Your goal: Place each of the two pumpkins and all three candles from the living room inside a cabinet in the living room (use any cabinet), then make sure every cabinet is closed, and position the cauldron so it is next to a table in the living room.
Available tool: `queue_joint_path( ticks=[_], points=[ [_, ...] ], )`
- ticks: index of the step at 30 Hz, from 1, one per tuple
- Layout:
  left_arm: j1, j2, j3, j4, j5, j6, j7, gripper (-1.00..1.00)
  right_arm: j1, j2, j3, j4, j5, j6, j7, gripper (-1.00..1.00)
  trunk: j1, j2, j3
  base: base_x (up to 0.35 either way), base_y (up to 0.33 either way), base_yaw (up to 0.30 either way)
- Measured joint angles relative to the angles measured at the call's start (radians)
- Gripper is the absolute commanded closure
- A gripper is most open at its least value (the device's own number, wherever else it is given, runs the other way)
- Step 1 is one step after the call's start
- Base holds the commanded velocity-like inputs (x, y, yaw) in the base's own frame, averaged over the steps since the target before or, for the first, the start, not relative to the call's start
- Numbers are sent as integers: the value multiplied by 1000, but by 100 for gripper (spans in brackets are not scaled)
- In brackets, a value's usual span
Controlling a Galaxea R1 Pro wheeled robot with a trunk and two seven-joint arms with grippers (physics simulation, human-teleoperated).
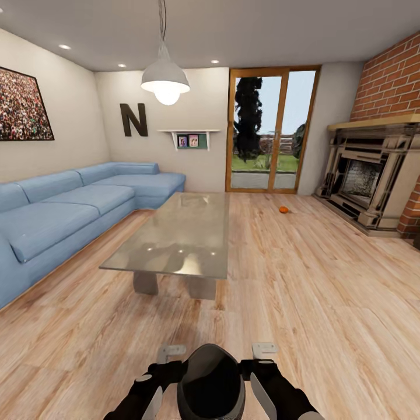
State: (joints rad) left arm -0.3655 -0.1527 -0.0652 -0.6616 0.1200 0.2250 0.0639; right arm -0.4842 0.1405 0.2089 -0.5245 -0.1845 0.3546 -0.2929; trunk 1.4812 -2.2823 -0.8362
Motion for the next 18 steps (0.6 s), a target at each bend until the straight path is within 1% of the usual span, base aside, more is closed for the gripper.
queue_joint_path(
  ticks=[18],
  points=[
    [0,0,0,1,0,0,0,-100,0,1,0,0,0,0,0,-100,69,-126,-56,0,0,0]
  ],
)
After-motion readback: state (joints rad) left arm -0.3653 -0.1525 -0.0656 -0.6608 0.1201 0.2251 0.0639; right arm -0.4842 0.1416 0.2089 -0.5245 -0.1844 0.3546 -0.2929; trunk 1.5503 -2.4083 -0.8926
